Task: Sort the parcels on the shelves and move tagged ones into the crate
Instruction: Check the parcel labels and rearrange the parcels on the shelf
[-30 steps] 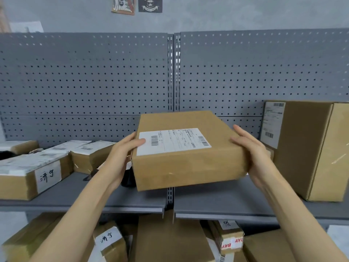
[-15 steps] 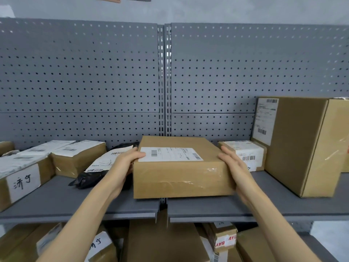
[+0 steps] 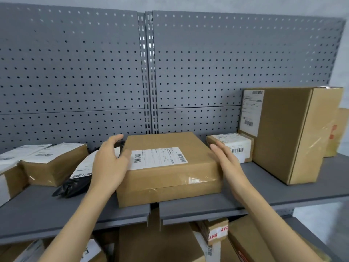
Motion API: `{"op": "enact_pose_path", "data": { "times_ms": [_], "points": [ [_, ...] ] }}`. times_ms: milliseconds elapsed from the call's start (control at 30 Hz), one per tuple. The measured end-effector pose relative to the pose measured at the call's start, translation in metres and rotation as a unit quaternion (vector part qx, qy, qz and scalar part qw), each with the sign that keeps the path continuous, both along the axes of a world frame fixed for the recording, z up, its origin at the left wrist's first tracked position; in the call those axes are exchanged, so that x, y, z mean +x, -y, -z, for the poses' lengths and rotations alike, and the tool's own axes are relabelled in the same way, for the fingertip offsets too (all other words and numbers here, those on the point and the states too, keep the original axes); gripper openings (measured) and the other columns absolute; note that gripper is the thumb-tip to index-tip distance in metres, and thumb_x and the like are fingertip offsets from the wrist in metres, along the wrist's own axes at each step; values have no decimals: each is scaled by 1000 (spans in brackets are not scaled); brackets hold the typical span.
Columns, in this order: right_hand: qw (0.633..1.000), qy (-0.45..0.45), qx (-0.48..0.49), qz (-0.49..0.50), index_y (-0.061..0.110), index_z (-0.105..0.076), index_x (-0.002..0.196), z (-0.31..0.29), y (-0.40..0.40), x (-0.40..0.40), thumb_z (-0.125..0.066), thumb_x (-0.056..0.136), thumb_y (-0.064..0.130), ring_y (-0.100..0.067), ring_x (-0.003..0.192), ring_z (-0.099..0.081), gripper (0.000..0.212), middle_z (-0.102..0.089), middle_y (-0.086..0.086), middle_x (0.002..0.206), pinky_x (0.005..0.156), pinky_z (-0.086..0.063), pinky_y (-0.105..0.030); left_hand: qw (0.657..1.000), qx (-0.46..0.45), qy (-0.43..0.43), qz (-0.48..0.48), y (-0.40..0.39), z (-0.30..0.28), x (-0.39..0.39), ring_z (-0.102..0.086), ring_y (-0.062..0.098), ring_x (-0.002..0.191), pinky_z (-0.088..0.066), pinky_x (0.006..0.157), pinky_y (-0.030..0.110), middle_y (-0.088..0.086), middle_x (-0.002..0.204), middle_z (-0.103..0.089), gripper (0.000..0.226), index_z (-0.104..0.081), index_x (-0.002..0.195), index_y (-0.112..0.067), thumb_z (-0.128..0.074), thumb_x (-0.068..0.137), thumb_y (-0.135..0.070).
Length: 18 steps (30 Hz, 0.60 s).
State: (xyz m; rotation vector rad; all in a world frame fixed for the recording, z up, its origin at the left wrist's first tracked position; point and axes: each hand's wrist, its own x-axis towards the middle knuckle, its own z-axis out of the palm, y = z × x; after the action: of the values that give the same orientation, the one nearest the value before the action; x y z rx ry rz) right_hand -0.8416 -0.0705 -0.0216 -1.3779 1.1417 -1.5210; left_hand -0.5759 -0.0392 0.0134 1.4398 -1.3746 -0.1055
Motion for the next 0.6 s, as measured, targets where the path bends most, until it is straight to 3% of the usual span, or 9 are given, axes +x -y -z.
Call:
{"op": "enact_pose_path", "data": {
  "times_ms": [100,133,267,367,400,500,600],
  "points": [
    [997,16,1,71,31,-35,143,-5,1,-21,-51,91,45,2,116,-37,56,-37,10,146,91,-28,-20,997,-20,35,60,-4,-14,-29,-48,-11,93,-31,87,27,-5,135,-48,39,-50,128,-29,-54,89,-25],
    [996,15,9,91,30,-34,144,-4,2,-30,-51,92,43,-3,122,-36,57,-34,7,149,93,-27,-23,996,-12,45,79,-5,-17,-42,-45,-13,90,-31,86,28,-7,134,-47,38,-50,127,-31,-54,89,-28],
    [993,-2,65,102,25,-27,148,1,8,-65,-57,90,39,-19,138,-32,66,-30,-4,153,102,-28,-30,979,46,88,179,-1,-25,-103,-36,12,127,-28,93,27,-4,141,-37,43,-44,131,-31,-55,89,-29],
    [994,-10,94,63,20,-29,146,5,18,-87,-62,87,35,-21,132,-41,69,-42,-5,146,110,-33,-39,958,110,124,233,10,-33,-146,-29,18,133,-28,98,31,-2,147,-27,55,-33,139,-31,-55,89,-34],
    [994,-10,92,52,18,-33,144,5,22,-93,-63,86,31,-19,127,-46,67,-48,-3,142,107,-36,-37,954,126,123,243,15,-35,-162,-28,17,133,-27,96,30,-1,148,-25,59,-30,141,-30,-55,88,-35],
    [997,-21,65,39,24,-36,137,2,36,-107,-66,85,22,-4,111,-51,60,-48,6,135,90,-39,-15,944,173,31,278,33,-39,-213,-30,13,129,-26,95,27,2,152,-20,71,-18,146,-26,-58,87,-33],
    [996,-37,73,31,23,-10,150,2,54,-113,-67,83,24,-17,133,-36,88,-32,0,148,104,-27,-23,929,226,-140,257,55,-30,-260,-23,21,139,-23,107,34,4,156,-12,84,-6,149,-22,-61,85,-35]
  ]
}}
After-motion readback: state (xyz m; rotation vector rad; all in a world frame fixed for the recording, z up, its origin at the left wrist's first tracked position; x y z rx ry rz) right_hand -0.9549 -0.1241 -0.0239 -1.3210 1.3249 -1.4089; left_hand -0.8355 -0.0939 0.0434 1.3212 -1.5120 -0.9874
